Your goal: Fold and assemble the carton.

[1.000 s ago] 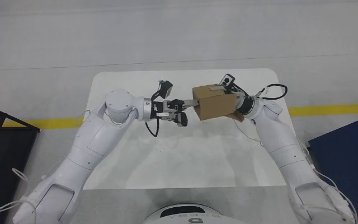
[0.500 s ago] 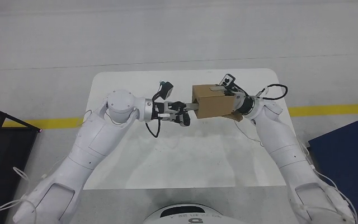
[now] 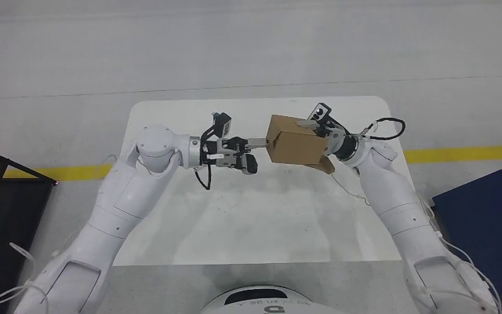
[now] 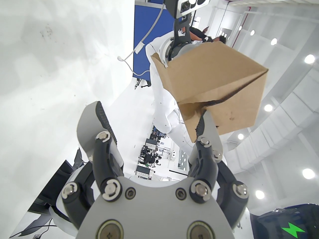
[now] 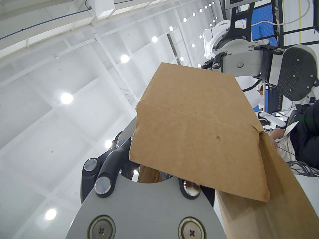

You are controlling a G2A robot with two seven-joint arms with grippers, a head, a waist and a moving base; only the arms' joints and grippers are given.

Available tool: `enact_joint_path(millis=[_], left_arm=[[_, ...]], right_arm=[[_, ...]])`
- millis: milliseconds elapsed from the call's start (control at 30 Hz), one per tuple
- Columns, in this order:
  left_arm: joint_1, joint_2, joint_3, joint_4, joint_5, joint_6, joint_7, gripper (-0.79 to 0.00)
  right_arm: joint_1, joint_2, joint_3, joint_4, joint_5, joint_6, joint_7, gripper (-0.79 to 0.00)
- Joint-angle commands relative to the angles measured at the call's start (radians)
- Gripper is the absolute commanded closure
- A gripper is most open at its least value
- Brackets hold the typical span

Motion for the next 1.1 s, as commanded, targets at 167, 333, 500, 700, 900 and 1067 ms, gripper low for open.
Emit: enact_joint_path(millis=[167, 333, 500, 700, 900, 1067], left_arm=[[0.032, 0.018, -0.073, -0.02, -0.041, -0.005, -0.027, -0.683], [0.033, 0.016, -0.065, -0.039, -0.056, -0.002, -0.004, -0.693], [0.021, 0.013, -0.056, -0.031, -0.064, -0.001, 0.011, -0.708], [-0.013, 0.0, 0.002, -0.025, -0.034, 0.01, 0.039, -0.699], [-0.056, -0.017, 0.063, 0.002, -0.019, 0.013, 0.059, -0.683], [-0.076, -0.026, 0.091, 0.029, -0.016, 0.006, 0.067, -0.68]], right_arm=[[0.002, -0.001, -0.004, 0.0, -0.004, 0.001, -0.005, 0.0], [0.004, -0.002, -0.005, 0.001, -0.007, 0.001, -0.005, 0.0], [0.003, 0.0, 0.002, 0.004, -0.005, 0.002, 0.002, 0.0], [0.001, -0.001, -0.001, -0.001, -0.006, 0.001, -0.001, 0.0], [0.002, -0.001, -0.001, 0.0, -0.008, 0.002, 0.0, 0.0], [0.001, -0.001, 0.001, 0.0, -0.006, 0.004, 0.003, 0.0]])
